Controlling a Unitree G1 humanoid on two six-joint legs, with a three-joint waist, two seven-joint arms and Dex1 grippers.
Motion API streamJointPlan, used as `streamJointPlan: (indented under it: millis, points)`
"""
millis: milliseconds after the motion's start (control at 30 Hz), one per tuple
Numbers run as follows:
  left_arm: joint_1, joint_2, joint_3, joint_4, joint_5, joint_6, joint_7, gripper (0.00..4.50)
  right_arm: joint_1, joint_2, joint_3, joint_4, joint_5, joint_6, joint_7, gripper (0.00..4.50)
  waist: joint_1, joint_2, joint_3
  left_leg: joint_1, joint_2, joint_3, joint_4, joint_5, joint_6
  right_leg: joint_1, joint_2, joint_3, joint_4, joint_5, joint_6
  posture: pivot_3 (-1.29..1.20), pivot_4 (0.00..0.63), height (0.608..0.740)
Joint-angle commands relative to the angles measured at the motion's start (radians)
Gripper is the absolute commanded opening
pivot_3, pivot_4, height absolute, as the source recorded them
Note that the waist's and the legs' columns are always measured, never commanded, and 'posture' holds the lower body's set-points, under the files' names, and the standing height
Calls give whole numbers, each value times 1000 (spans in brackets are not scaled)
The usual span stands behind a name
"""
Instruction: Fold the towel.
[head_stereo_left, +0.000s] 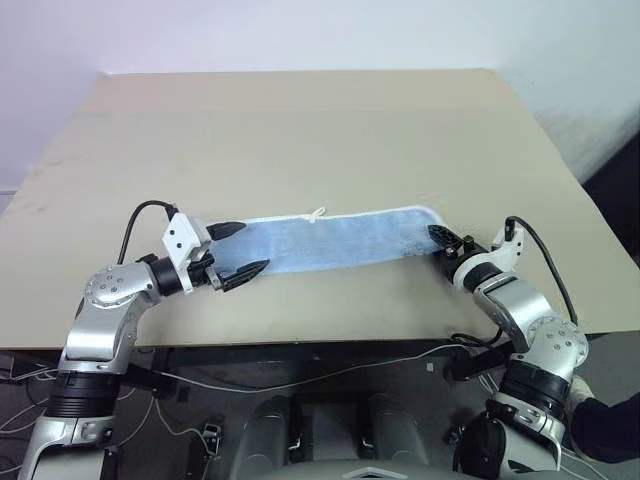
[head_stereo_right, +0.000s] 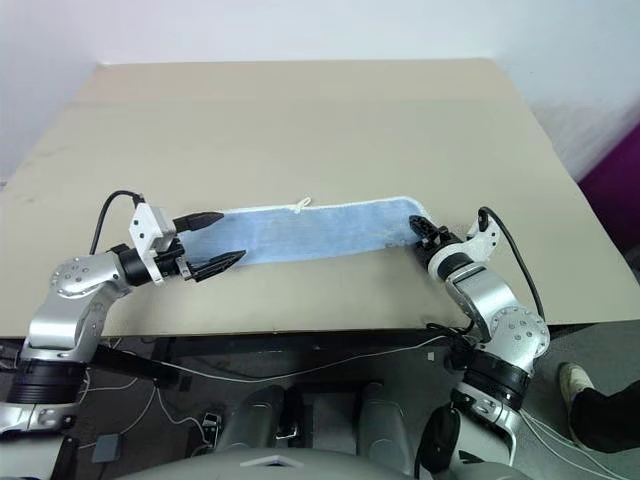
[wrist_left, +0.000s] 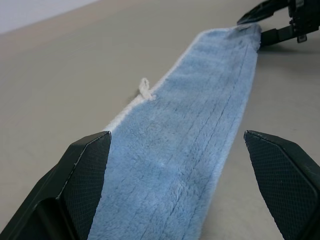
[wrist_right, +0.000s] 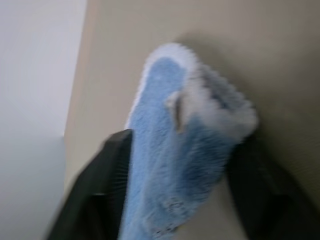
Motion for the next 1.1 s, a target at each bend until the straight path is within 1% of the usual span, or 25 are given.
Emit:
streamJointPlan:
  millis: [33, 133, 167, 367, 500, 633, 733, 867, 1000, 1033, 1100]
  points:
    - [-3, -2, -3, -36, -6, -5, -2, 4478, 1, -16, 7, -8, 19, -35, 5, 1190, 0, 0, 0, 0, 0, 0, 0, 0, 0, 0, 0, 0, 0, 0, 0, 0, 150, 740]
    - [-5, -3, -5, -31, -5, -7, -5, 4478, 6, -21, 15, -10, 32, -55, 8, 207, 0, -1, 0, 0, 0, 0, 0, 0, 0, 0, 0, 0, -1, 0, 0, 0, 150, 740]
    - [-6, -4, -5, -28, -5, -8, -5, 4478, 9, -24, 18, -11, 32, -61, 9, 27, 0, -1, -1, 0, 0, 0, 0, 0, 0, 0, 0, 0, -1, 0, 0, 0, 150, 740]
    - [-8, -5, -8, -16, -3, -15, -6, 4478, 21, -83, 27, -16, 15, -91, 45, 27, 5, 0, 0, 0, 0, 0, 0, 0, 0, 0, -1, 0, -2, 0, 0, 0, 150, 740]
    - [-10, -8, -10, -7, -1, -20, -6, 4478, 9, -174, 30, -12, -3, -90, 94, 27, 5, 2, 1, -2, -1, 0, 0, -1, 1, -1, -2, 0, -3, 0, -1, 0, 150, 740]
    - [-12, -10, -11, -2, -1, -24, -3, 4478, 5, -291, 86, -38, -83, -72, 191, 27, 3, 3, 2, -4, 0, 0, 0, -1, 2, -2, -2, 0, -3, 0, 0, 0, 150, 740]
    - [-11, -12, -13, 0, 0, -26, 0, 4478, -2, -375, 188, -91, -184, -69, 292, 27, 3, 3, 2, -4, 0, 0, 0, -1, 2, -2, -2, 0, -4, 0, 0, 0, 150, 740]
    - [-8, -15, -13, -3, 0, -26, 3, 4478, -19, -446, 327, -174, -312, -82, 416, 27, 2, 3, 2, -4, 0, 0, 0, -1, 2, -3, -2, 0, -4, 0, 0, 0, 150, 740]
    - [-3, -17, -13, -9, 0, -25, 5, 4478, -48, -544, 587, -315, -520, -112, 572, 27, 4, 2, 2, -5, 0, 0, 0, -1, 2, -4, -2, 0, -4, 0, 0, 0, 150, 740]
    - [-2, -18, -13, -10, 0, -25, 6, 4478, -50, -556, 621, -328, -555, -122, 596, 27, 4, 2, 2, -6, 0, 0, 0, -1, 2, -5, -2, 0, -4, 0, 0, 0, 150, 740]
    - [-2, -23, -17, -11, 1, -25, 9, 4478, -69, -590, 774, -356, -691, -158, 656, 27, 4, 2, 2, -7, 0, 0, 0, -1, 2, -5, -2, 0, -4, 0, 0, 0, 150, 740]
